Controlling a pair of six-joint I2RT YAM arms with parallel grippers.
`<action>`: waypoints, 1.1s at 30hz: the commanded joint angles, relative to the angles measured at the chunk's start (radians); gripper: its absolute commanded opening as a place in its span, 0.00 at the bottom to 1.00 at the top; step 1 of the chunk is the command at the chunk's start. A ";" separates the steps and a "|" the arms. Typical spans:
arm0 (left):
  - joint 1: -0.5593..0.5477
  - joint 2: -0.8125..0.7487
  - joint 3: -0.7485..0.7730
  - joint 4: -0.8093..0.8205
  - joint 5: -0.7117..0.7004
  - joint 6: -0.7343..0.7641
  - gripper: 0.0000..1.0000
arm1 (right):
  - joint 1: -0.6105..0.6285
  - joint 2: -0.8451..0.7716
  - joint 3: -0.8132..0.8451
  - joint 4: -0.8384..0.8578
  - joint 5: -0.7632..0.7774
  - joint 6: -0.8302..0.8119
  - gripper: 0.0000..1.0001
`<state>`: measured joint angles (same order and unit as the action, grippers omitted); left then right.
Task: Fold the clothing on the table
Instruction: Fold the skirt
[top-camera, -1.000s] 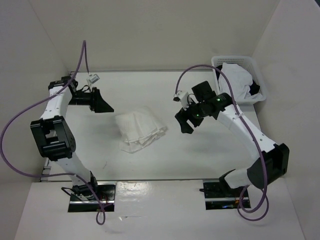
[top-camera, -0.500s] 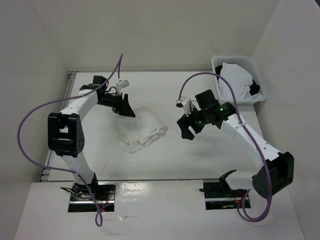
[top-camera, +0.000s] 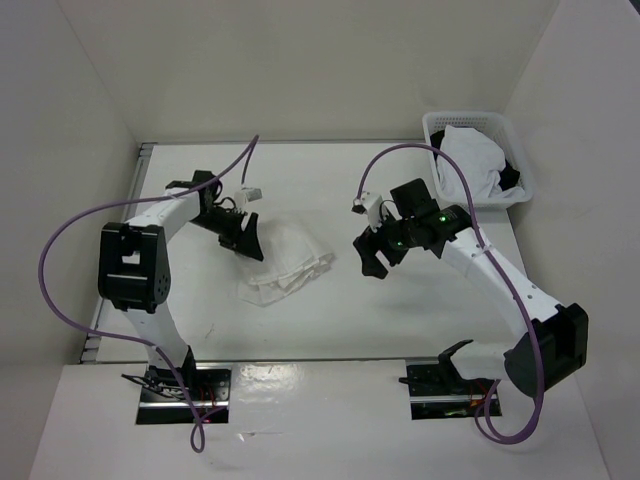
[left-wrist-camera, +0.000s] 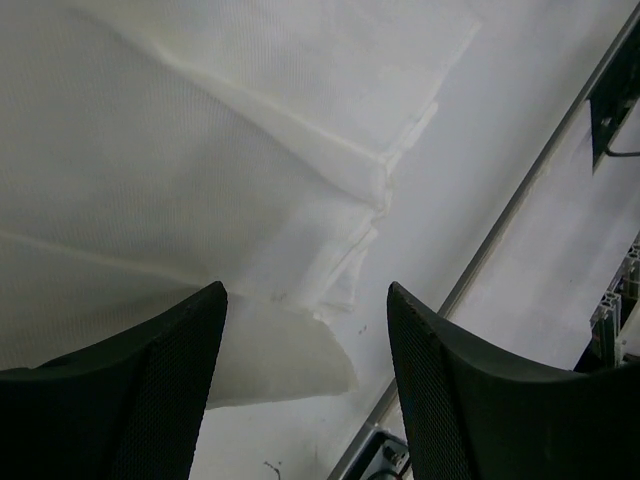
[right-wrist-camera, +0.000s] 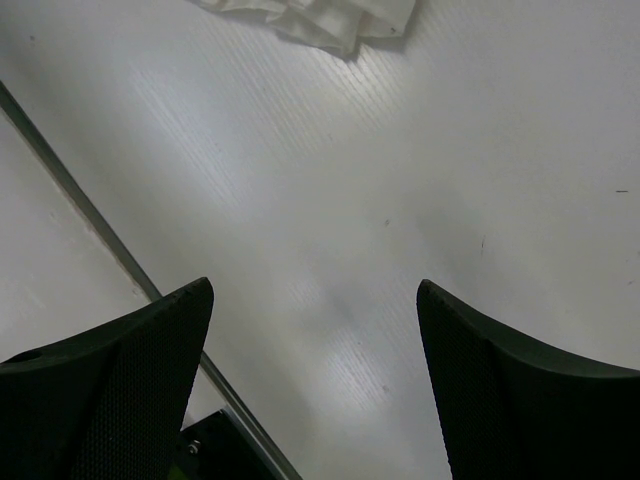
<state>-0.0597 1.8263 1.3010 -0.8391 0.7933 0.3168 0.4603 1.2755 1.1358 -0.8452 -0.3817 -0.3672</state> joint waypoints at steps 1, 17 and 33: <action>0.000 0.007 -0.006 -0.089 -0.063 0.071 0.72 | -0.006 -0.024 -0.013 0.054 -0.005 0.005 0.87; 0.009 0.019 -0.023 -0.221 -0.189 0.177 0.70 | -0.006 -0.024 -0.022 0.063 0.004 0.014 0.87; -0.068 0.028 0.205 -0.178 0.144 0.120 0.71 | -0.006 -0.025 -0.022 0.063 0.004 0.014 0.87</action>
<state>-0.0948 1.7618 1.5375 -1.0664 0.8356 0.4644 0.4599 1.2724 1.1187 -0.8234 -0.3779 -0.3592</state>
